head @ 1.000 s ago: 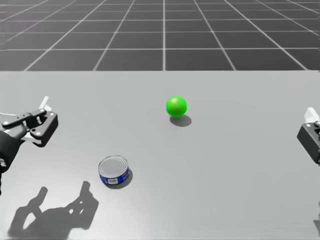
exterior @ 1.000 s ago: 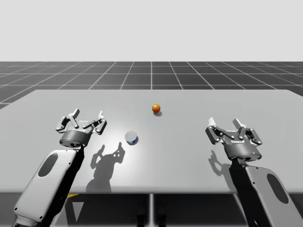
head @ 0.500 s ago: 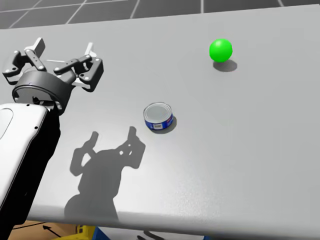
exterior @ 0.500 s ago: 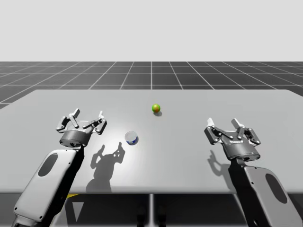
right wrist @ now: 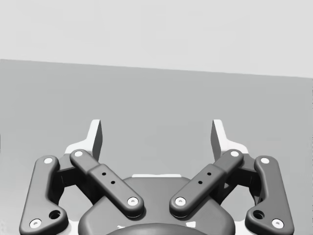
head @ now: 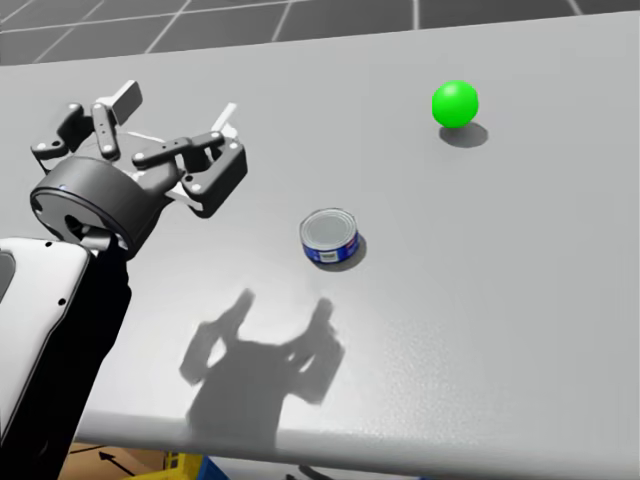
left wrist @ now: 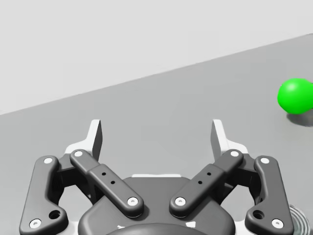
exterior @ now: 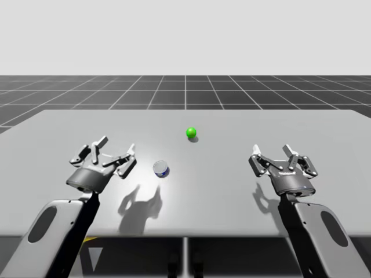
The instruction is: Watch the red light. When it turns green, pick up the object.
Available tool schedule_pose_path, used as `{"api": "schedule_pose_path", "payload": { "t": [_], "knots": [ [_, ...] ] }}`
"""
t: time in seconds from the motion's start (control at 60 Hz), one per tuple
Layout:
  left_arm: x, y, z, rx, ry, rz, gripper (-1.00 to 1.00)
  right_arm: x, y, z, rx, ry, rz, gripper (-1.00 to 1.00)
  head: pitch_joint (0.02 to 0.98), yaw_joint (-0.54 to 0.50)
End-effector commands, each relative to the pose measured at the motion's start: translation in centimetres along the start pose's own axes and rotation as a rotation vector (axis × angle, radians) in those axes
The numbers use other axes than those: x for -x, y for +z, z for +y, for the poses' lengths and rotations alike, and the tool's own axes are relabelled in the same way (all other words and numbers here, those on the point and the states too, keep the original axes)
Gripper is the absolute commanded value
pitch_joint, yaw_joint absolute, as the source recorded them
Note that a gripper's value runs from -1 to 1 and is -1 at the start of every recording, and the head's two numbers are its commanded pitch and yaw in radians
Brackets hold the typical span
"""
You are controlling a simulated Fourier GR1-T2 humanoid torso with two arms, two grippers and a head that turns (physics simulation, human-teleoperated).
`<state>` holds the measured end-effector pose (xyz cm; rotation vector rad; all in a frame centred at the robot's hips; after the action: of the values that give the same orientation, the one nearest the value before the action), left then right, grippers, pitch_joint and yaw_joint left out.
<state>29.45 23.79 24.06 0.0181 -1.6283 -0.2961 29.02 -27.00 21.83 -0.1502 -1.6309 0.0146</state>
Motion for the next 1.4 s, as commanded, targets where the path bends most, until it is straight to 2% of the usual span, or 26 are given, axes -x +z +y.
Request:
{"api": "schedule_pose_path", "payload": {
  "t": [0.017, 0.033, 0.05, 0.083, 0.183, 0.267, 0.367, 0.5, 0.75, 0.783, 0.917, 1.083, 1.4],
  "knots": [
    [0.2, 2.8, -2.6, 0.155, -0.020, 0.002, -1.00, 0.1, -0.1, 0.0, 0.003, 0.020, -0.005, -1.00, 0.832, 0.20],
    [0.3, 3.0, -2.7, 0.167, -0.013, 0.007, -1.00, 0.1, -0.1, 0.0, 0.002, 0.020, -0.005, -1.00, 0.832, 0.20],
    [0.7, 3.6, -3.2, 0.205, 0.017, 0.027, -1.00, 0.1, -0.1, 0.0, 0.004, 0.021, -0.006, -1.00, 0.832, 0.20],
    [1.0, 3.9, -3.5, 0.215, 0.040, 0.026, -1.00, 0.1, -0.1, 0.0, 0.004, 0.020, -0.006, -1.00, 0.832, 0.21],
    [2.4, 4.8, -4.2, 0.270, 0.012, 0.068, -1.00, 0.1, -0.1, -0.1, 0.004, 0.011, -0.004, -1.00, 0.832, 0.20],
    [3.6, 4.8, -4.6, 0.278, 0.046, 0.108, -1.00, 0.1, 0.0, -0.1, 0.002, 0.006, -0.004, -1.00, 0.833, 0.21],
    [5.2, 4.5, -5.2, 0.276, 0.055, 0.149, -1.00, 0.0, 0.0, -0.1, -0.003, -0.003, -0.004, -1.00, 0.834, 0.21],
    [7.0, 3.7, -5.9, 0.286, 0.047, 0.206, -1.00, 0.0, 0.0, -0.2, -0.005, -0.006, -0.005, -1.00, 0.835, 0.21],
    [8.2, 1.1, -7.3, 0.314, 0.077, 0.285, -1.00, 0.0, -0.1, -0.2, -0.002, 0.000, -0.008, -1.00, 0.836, 0.21],
    [8.4, 0.7, -7.4, 0.311, 0.065, 0.289, -1.00, 0.0, 0.0, -0.2, -0.001, 0.001, -0.009, -1.00, 0.836, 0.21],
    [8.9, -0.7, -7.9, 0.313, 0.079, 0.313, -1.00, -0.1, 0.0, -0.3, -0.002, -0.003, -0.010, -1.00, 0.835, 0.21],
    [9.5, -2.0, -8.6, 0.315, 0.074, 0.346, -1.00, -0.2, 0.1, -0.3, -0.003, -0.005, -0.011, -1.00, 0.835, 0.21],
    [10.3, -4.4, -9.2, 0.292, 0.100, 0.365, -1.00, -0.3, 0.1, -0.4, -0.001, -0.008, -0.013, -1.00, 0.831, 0.21]
  ]
}}
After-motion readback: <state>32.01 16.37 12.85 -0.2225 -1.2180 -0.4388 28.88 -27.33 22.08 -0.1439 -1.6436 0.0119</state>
